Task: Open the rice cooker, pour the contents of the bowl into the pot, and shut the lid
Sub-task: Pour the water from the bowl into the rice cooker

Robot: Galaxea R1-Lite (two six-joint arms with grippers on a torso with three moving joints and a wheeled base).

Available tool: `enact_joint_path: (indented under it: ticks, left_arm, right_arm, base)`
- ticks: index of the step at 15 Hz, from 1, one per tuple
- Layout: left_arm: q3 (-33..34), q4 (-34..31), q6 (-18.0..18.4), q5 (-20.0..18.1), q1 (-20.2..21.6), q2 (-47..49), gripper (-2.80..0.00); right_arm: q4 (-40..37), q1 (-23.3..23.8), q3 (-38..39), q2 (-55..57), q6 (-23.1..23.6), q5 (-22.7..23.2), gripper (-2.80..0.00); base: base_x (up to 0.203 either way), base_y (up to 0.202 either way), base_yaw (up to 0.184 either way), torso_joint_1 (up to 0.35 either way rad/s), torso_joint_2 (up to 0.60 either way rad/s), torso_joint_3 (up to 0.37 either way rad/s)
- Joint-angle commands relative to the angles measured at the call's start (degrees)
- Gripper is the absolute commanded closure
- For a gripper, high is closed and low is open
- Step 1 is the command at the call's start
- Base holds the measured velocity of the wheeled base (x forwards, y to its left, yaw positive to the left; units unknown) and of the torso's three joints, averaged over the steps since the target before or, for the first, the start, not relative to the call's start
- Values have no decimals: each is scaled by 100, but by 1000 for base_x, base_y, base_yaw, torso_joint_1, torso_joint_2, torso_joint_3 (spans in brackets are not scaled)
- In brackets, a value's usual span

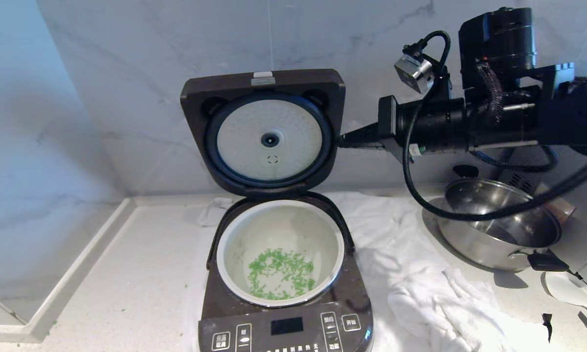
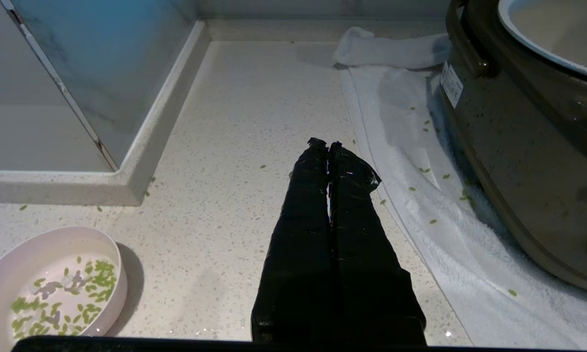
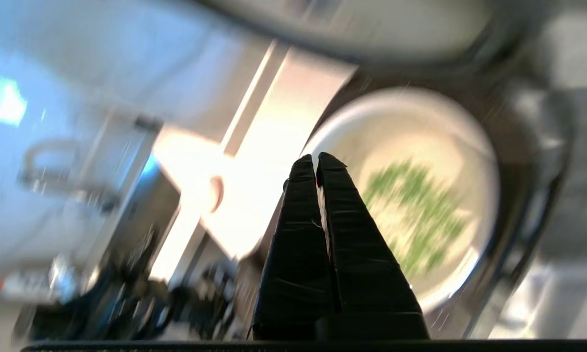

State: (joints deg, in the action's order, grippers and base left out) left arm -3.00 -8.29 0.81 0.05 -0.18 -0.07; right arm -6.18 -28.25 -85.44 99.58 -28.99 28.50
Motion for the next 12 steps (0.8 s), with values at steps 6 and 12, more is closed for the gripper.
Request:
enact_joint_path:
  ticks: [6,12]
  left_arm:
    - [1,-6,-7,4,-8,7,0]
    - [1,-6,-19,4,-8,7,0]
  right_arm:
    - [395,-895,2359,-2488,31,-1075,0]
    - [372,-515,4001,-4389,1974,-3198,0]
  base:
    - [0,0,0,0,0,0]
    - [0,0,0,0,0,0]
